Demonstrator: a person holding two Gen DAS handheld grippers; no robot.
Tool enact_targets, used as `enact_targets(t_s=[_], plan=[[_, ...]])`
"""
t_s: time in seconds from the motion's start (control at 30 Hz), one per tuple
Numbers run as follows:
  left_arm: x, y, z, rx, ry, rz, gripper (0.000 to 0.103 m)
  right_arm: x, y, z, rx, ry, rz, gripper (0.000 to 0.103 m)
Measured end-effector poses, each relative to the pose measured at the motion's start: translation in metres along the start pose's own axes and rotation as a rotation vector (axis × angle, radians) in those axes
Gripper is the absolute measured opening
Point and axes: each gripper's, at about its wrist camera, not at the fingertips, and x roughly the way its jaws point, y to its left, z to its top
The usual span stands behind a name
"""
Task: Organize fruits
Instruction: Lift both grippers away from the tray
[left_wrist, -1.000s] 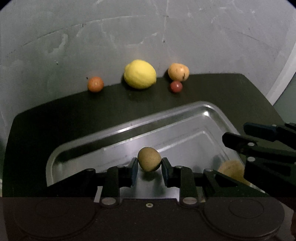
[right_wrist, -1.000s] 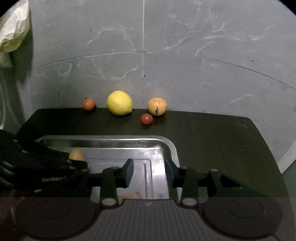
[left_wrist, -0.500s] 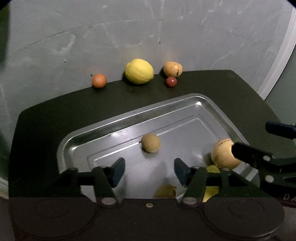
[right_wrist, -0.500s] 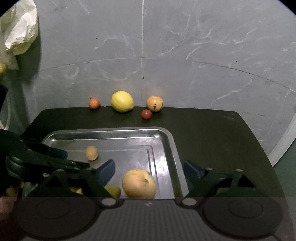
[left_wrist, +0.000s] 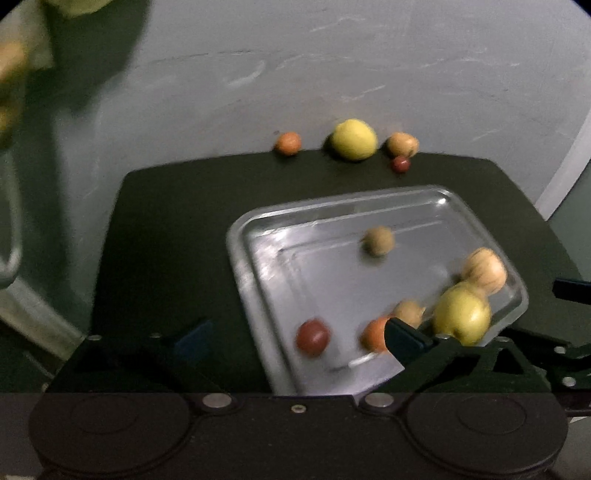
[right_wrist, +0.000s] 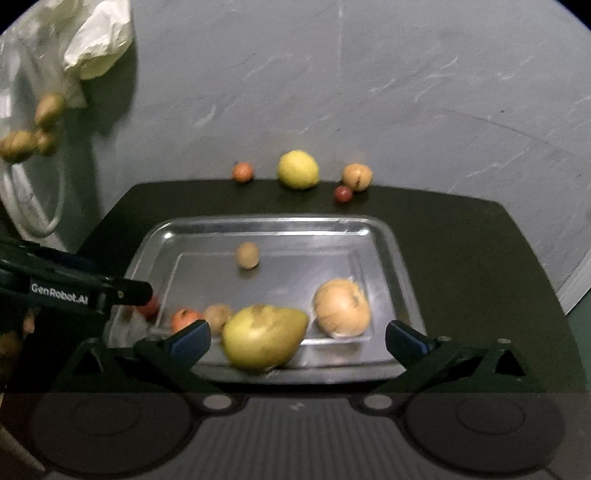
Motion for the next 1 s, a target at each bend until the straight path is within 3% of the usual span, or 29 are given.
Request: enact_targets(t_s=[0.23,0.57,1.0], plan=[[-0.007,0.025,-0.024,-0.056,0.046,0.056,0.101,-0.002,0.018,-0.015,-0.027,0.089,0.042,0.103],[-0.007,0.049,-0.031,-0.142,0.101,0.179,0.101,0.007,0.037,-0.016,-0.082,0.126,0.137,0.103],[-0.009,0.047,-0.028,-0.144,0.097,0.227,0.101,0.016,0.045,-0.015,-0.079,0.127,0.225,0.103]])
